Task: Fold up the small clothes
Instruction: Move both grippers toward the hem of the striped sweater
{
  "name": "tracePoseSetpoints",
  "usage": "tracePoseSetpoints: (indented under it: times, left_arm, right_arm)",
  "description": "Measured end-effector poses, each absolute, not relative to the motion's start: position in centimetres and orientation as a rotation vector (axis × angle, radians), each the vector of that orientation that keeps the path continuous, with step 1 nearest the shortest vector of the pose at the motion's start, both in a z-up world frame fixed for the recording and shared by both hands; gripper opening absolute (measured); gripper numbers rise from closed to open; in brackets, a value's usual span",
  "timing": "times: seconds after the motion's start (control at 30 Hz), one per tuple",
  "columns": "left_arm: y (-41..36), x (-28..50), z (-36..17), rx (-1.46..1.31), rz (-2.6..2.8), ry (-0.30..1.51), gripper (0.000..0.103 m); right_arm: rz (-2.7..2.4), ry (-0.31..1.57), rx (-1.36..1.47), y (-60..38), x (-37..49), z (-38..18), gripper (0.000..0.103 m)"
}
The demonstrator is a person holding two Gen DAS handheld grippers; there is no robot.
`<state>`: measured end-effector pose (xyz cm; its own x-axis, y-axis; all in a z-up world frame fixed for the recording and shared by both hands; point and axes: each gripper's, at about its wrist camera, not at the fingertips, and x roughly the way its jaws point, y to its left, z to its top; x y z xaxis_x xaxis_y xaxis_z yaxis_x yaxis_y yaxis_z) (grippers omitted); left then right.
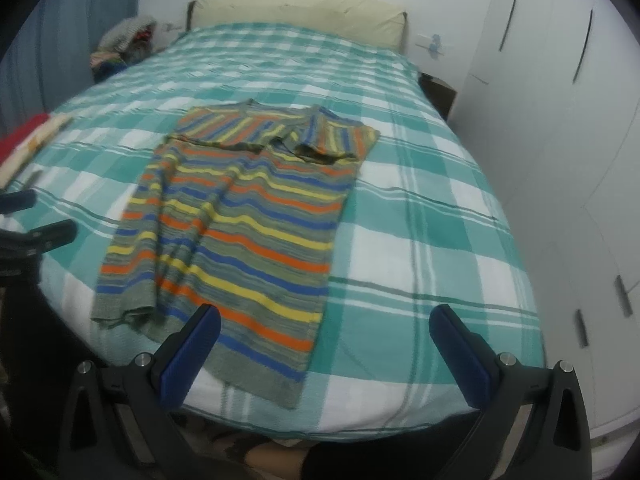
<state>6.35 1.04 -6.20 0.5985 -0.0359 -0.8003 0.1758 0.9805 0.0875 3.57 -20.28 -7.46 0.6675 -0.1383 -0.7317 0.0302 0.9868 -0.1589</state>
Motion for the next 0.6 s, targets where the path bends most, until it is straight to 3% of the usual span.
tracePoseSetpoints:
  times: [0.6]
  left_arm:
    - [1.7,7.2,-7.6,0.087,-0.144,0.971,0.103]
  right_arm:
    - [-0.250,0.870,-0.179,-22.3,4.1,-8.4,0.103]
